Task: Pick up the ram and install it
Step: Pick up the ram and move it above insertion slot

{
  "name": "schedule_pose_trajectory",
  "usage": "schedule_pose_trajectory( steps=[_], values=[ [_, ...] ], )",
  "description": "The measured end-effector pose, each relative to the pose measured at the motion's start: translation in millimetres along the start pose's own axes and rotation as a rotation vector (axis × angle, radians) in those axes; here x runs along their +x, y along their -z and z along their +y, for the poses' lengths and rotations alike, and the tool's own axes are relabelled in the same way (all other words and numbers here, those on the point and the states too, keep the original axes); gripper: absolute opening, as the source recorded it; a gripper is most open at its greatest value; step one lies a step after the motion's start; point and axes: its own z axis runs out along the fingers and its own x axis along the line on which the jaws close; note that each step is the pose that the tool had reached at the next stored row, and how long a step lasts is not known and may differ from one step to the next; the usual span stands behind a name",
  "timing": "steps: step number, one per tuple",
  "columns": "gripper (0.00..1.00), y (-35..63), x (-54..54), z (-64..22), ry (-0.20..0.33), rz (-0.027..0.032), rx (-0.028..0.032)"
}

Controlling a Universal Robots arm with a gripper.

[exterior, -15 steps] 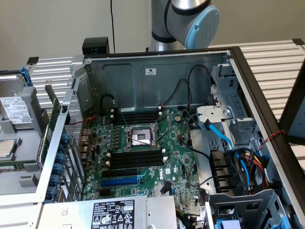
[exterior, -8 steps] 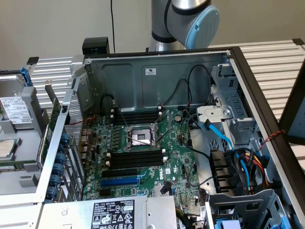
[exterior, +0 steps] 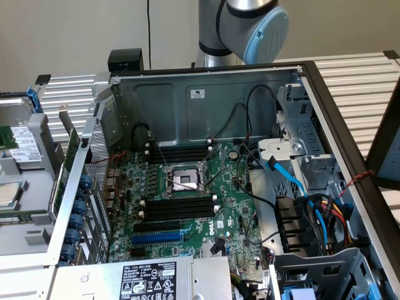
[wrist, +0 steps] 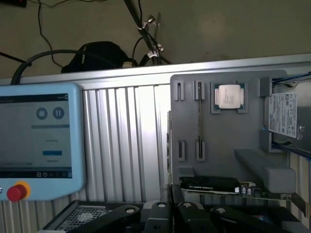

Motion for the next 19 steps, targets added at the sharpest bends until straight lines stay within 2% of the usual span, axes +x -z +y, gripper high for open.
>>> schedule_pose_trajectory(
  steps=[19],
  values=[
    [0.12, -2.8, -3.8, -51.2, -0.001, 0.0, 0.0]
  ],
)
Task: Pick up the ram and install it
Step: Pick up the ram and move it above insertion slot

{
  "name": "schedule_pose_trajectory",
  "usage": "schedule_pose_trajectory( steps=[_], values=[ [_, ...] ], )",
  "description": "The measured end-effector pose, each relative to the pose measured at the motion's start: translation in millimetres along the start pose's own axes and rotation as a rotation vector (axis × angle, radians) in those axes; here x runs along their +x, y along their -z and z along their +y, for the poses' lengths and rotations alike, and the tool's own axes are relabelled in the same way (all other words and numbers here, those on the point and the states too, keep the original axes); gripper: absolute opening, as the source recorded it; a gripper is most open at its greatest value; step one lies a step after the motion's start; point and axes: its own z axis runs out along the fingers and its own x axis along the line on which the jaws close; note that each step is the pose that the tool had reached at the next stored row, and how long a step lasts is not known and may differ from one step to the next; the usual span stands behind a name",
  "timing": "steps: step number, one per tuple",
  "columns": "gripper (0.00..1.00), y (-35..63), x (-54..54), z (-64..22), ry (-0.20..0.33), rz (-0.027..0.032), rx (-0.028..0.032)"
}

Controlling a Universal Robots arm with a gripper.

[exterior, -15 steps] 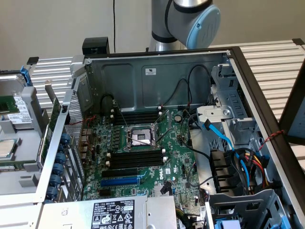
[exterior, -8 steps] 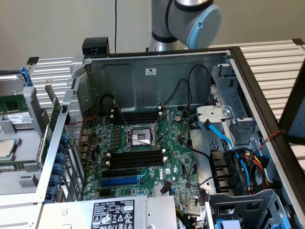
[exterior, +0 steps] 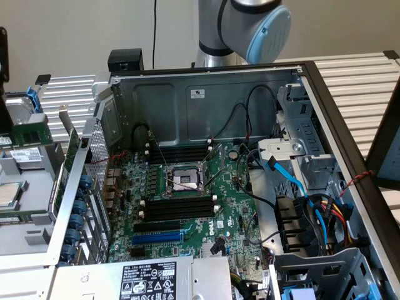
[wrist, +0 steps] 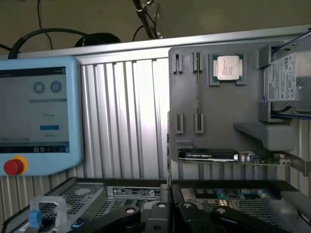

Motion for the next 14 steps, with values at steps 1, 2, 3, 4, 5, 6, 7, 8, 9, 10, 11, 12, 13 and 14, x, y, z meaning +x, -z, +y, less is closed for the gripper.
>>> schedule_pose_trajectory(
  steps=[1, 2, 3, 4, 5, 6, 7, 8, 9, 10, 11, 12, 13, 14],
  values=[
    [0.12, -0.2, -0.2, -2.9, 0.0, 0.0, 0.0],
    [0.12, -0.3, -0.4, -5.9, 0.0, 0.0, 0.0],
    [0.12, -0.4, -0.6, -9.1, 0.0, 0.0, -0.0001],
    [0.12, -0.6, -0.8, -12.0, 0.0, 0.0001, -0.0001],
    [0.12, -0.8, -1.1, -15.0, 0.0, 0.0, 0.0],
    [0.12, -1.0, -1.3, -18.0, 0.0, 0.0, 0.0],
    [0.12, -1.1, -1.5, -21.1, 0.0, 0.0, 0.0],
    [0.12, -1.2, -1.8, -24.2, 0.0, 0.0001, -0.0001],
    [0.12, -1.4, -2.0, -27.2, 0.0, 0.0, 0.0],
    [0.12, -1.5, -2.2, -30.4, 0.0, 0.0, 0.0],
    [0.12, -1.3, -2.4, -33.6, 0.0, -0.0001, 0.0001],
    [0.12, -0.7, -2.6, -36.6, 0.0, 0.0001, 0.0],
    [0.12, 0.3, -2.6, -39.2, 0.0, 0.0001, 0.0],
    [0.12, 2.3, -2.6, -41.4, 0.0, 0.0001, -0.0002]
  ],
)
